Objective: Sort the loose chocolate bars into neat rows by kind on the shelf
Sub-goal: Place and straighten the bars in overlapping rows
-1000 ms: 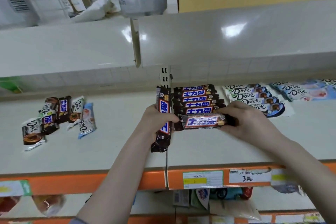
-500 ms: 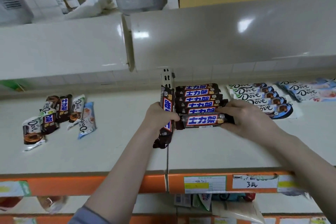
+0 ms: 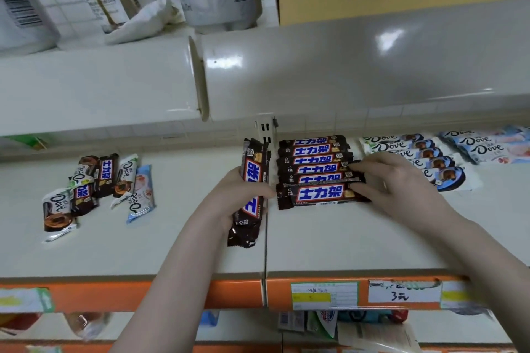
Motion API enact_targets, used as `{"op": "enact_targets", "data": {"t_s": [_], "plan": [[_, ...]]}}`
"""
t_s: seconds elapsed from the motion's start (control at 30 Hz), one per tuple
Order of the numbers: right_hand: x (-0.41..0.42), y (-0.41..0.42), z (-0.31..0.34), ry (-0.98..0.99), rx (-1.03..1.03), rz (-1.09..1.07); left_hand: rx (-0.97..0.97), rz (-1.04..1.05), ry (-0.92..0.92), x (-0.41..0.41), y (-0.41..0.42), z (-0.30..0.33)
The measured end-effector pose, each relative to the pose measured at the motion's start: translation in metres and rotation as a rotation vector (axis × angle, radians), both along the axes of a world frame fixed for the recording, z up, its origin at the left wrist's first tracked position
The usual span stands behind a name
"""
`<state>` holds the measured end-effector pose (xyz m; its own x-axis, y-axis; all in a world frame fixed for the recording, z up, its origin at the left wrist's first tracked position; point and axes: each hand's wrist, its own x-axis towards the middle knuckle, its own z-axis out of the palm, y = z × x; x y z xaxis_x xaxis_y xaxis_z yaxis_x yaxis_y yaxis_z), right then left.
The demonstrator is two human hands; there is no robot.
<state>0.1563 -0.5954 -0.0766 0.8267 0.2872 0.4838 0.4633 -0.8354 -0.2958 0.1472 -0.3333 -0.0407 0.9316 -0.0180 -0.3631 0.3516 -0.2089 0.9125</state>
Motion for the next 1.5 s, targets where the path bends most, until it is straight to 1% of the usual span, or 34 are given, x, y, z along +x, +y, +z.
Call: {"op": "enact_targets", "data": {"t_s": [0.1, 0.2, 0.33, 0.4, 0.57, 0.7, 0.87, 1.0, 1.07, 1.17, 1.33, 1.43, 1.5], "plan": [[-0.005, 0.013, 0.018, 0.119, 0.218, -0.005, -0.05, -0.119, 0.019, -0.011, 0.002, 0.008], [-0.007, 0.033, 0.038, 0.294, 0.426, 0.084, -0.132, -0.229, 0.008, -0.017, -0.001, 0.011], [-0.01, 0.061, 0.054, 0.499, 0.663, 0.225, -0.186, -0.302, 0.008, -0.02, -0.003, 0.009], [-0.01, 0.07, 0.055, 0.561, 0.71, 0.266, -0.196, -0.327, 0.005, -0.022, -0.003, 0.008], [-0.011, 0.077, 0.048, 0.683, 0.659, 0.276, -0.193, -0.363, 0.013, -0.029, 0.0, 0.008], [-0.015, 0.073, 0.046, 0.796, 0.766, 0.249, -0.2, -0.387, 0.031, -0.033, 0.002, 0.006], [-0.022, 0.062, 0.042, 0.769, 0.88, 0.196, -0.17, -0.4, 0.046, -0.033, 0.005, 0.004], [-0.027, 0.044, 0.037, 0.705, 1.085, 0.123, -0.099, -0.273, 0.024, -0.031, 0.017, 0.001], [-0.028, 0.038, 0.032, 0.69, 1.169, 0.1, -0.142, -0.208, 0.011, -0.03, 0.021, -0.001], [-0.032, 0.038, 0.026, 0.677, 1.268, 0.123, -0.19, -0.192, -0.01, -0.029, 0.014, -0.004], [-0.035, 0.042, 0.029, 0.675, 1.333, 0.202, -0.211, -0.186, -0.002, -0.028, 0.001, -0.01], [-0.033, 0.043, 0.031, 0.654, 1.283, 0.172, -0.141, -0.222, -0.005, -0.027, -0.003, -0.009], [-0.031, 0.047, 0.033, 0.646, 1.236, 0.164, -0.126, -0.239, -0.042, -0.024, -0.009, -0.006]]}}
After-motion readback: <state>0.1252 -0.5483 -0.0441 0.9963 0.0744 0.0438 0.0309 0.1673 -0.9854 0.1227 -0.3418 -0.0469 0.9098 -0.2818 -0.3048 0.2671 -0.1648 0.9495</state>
